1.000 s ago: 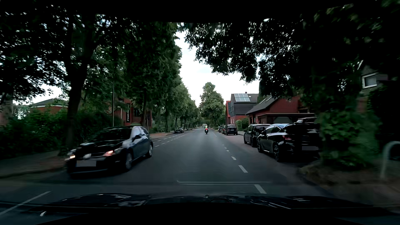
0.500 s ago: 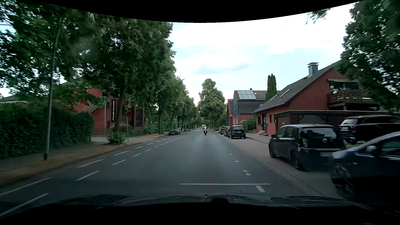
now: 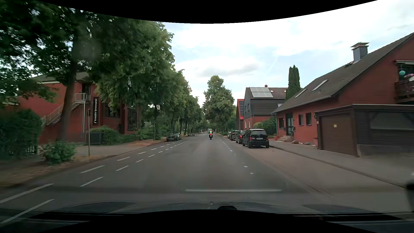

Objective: Follow the waypoints while adhering to traffic rules and regulations

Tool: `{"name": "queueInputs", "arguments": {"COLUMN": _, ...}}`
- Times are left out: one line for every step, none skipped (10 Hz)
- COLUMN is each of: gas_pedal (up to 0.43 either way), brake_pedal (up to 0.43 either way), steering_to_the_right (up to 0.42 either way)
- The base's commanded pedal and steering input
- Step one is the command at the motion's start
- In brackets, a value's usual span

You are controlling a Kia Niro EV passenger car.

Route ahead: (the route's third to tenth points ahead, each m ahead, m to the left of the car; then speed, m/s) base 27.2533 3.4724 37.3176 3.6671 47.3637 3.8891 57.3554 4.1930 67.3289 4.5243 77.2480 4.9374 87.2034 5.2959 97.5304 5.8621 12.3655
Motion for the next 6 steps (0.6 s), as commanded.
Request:
{"name": "queueInputs", "arguments": {"gas_pedal": 0.138, "brake_pedal": 0.000, "steering_to_the_right": 0.002}}
{"name": "queueInputs", "arguments": {"gas_pedal": 0.138, "brake_pedal": 0.000, "steering_to_the_right": 0.001}}
{"name": "queueInputs", "arguments": {"gas_pedal": 0.138, "brake_pedal": 0.000, "steering_to_the_right": 0.001}}
{"name": "queueInputs", "arguments": {"gas_pedal": 0.138, "brake_pedal": 0.000, "steering_to_the_right": 0.001}}
{"name": "queueInputs", "arguments": {"gas_pedal": 0.138, "brake_pedal": 0.000, "steering_to_the_right": 0.001}}
{"name": "queueInputs", "arguments": {"gas_pedal": 0.138, "brake_pedal": 0.000, "steering_to_the_right": 0.001}}
